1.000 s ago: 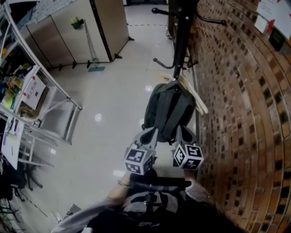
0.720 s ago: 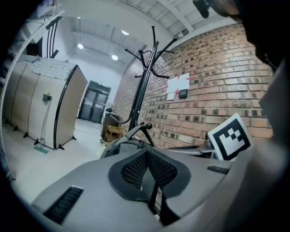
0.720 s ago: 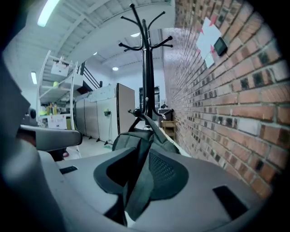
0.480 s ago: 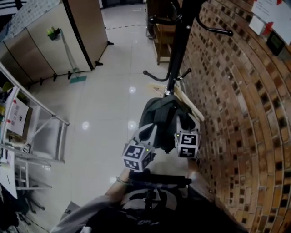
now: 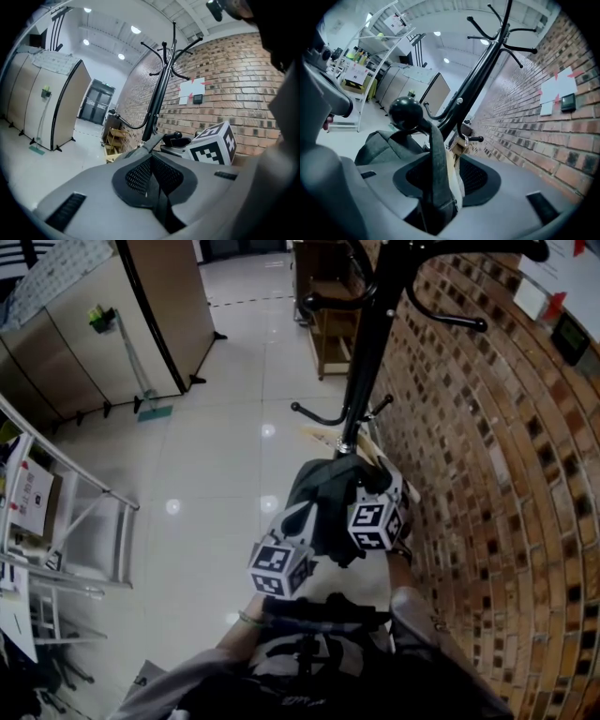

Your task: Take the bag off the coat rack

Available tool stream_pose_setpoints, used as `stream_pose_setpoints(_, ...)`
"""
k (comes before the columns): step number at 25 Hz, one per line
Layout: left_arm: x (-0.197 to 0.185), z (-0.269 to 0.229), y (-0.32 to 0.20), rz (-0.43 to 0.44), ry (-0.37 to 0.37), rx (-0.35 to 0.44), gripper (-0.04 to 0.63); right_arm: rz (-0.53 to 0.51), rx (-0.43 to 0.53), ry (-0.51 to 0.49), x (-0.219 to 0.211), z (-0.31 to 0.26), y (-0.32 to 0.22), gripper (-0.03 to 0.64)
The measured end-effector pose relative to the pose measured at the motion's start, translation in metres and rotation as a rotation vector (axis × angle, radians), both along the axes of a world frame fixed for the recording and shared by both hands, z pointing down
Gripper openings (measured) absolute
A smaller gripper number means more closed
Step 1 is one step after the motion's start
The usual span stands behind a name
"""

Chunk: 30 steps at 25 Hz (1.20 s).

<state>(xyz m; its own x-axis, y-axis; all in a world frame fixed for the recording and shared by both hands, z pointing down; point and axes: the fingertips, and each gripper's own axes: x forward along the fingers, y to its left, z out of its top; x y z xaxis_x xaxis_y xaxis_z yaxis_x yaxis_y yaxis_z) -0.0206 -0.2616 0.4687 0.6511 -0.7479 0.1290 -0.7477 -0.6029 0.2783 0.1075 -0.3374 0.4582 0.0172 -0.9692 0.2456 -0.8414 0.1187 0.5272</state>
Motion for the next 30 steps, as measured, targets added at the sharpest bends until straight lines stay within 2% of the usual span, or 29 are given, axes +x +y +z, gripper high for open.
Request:
stream_pose_setpoints(4,-0.001,-0.002,-0.008,-0.041,0.005,0.000,0.008,-0.066,-0.012,-0.055,-0.003,0.003,-0.010,0.175)
stream_pose_setpoints(5,-0.002,-0.002,-0.010,-0.054,0.005,-0.001,0.008,-0.088,-0.019,-0.073,-0.005,0.004,-0.009,0.156)
stream_pose_setpoints(7,-0.004,-0.002,-0.013,-0.083,0.007,-0.004,0.008,-0.128,-0.027,-0.089,-0.011,0.007,-0.006,0.060)
stream_pose_setpoints(9,-0.007,-0.005,-0.017,-0.115,0.012,-0.004,0.008,-0.148,-0.031,-0.112,-0.013,0.010,-0.005,0.047)
stream_pose_setpoints(12,-0.010,-0.006,-0.019,-0.152,0.013,-0.004,0.008,-0.177,-0.054,-0.223,-0.016,0.006,-0.005,0.041)
stream_pose_setpoints(15,-0.013,-0.004,-0.017,-0.184,0.013,-0.012,0.008,-0.208,-0.104,-0.376,-0.018,-0.006,-0.002,0.035)
stream_pose_setpoints(17,-0.016,-0.004,-0.018,-0.204,0.013,-0.010,0.008,-0.218,-0.126,-0.426,-0.015,-0.010,0.000,0.035)
stream_pose_setpoints(22,-0.024,-0.011,-0.022,-0.246,0.021,0.009,0.008,-0.221,-0.124,-0.460,-0.011,-0.021,0.017,0.035)
stream_pose_setpoints(30,-0.031,-0.012,-0.022,-0.261,0.033,0.005,0.008,-0.244,-0.093,-0.418,-0.018,-0.053,0.048,0.035)
